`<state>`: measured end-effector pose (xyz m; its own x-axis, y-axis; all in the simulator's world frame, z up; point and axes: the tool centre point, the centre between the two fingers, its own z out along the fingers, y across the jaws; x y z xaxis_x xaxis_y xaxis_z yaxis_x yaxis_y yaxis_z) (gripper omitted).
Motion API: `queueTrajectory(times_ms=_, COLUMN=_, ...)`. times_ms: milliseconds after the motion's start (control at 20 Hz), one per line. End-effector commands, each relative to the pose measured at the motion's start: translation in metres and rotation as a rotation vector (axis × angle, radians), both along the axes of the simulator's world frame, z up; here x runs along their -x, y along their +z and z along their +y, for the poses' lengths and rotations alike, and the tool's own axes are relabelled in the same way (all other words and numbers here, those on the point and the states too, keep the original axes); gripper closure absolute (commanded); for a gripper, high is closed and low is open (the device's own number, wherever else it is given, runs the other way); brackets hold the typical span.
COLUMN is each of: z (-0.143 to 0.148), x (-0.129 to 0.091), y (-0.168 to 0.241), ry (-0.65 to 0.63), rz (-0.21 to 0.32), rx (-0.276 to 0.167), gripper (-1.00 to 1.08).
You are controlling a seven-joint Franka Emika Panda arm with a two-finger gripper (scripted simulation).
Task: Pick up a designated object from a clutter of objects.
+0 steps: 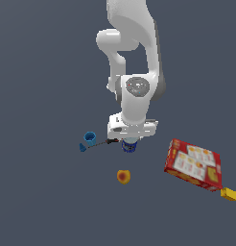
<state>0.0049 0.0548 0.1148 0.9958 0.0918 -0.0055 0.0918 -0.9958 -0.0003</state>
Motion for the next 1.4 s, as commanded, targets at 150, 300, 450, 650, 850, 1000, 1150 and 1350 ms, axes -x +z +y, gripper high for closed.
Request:
queueTrajectory(times_ms=150, z=-0.04, x=0.014, y=0.041, ry=-0.001, rz=-0.005, rx=-0.001, gripper=1.08)
queueTrajectory(times_ms=300, z=-0.067, x=0.024, y=0.067, ry=-0.001, rz=-0.005, rx=-0.003, gripper=1.08)
queueTrajectory(times_ms=450, z=-0.094, x=0.035, y=0.093, ry=-0.001, rz=-0.005, rx=-0.004, gripper=1.08)
queueTrajectory(times_ms=650, z=-0.13, x=0.048, y=0.128, ry=-0.001, rz=-0.006, rx=-0.005, gripper=1.08)
queueTrajectory(times_ms=850, z=-0.166, x=0.061, y=0.163, ry=-0.001, rz=-0.006, rx=-0.005, gripper=1.08)
queueTrajectory(times_ms=1000, z=-0.193, x=0.07, y=0.189, ry=-0.001, rz=-0.006, rx=-0.005, gripper=1.08)
queueTrajectory(times_ms=1150, z=-0.218, x=0.078, y=0.213, ry=-0.001, rz=-0.006, rx=-0.004, gripper=1.08)
queueTrajectory(times_ms=1350, z=-0.246, x=0.087, y=0.24, ry=-0.002, rz=-0.006, rx=-0.003, gripper=1.08)
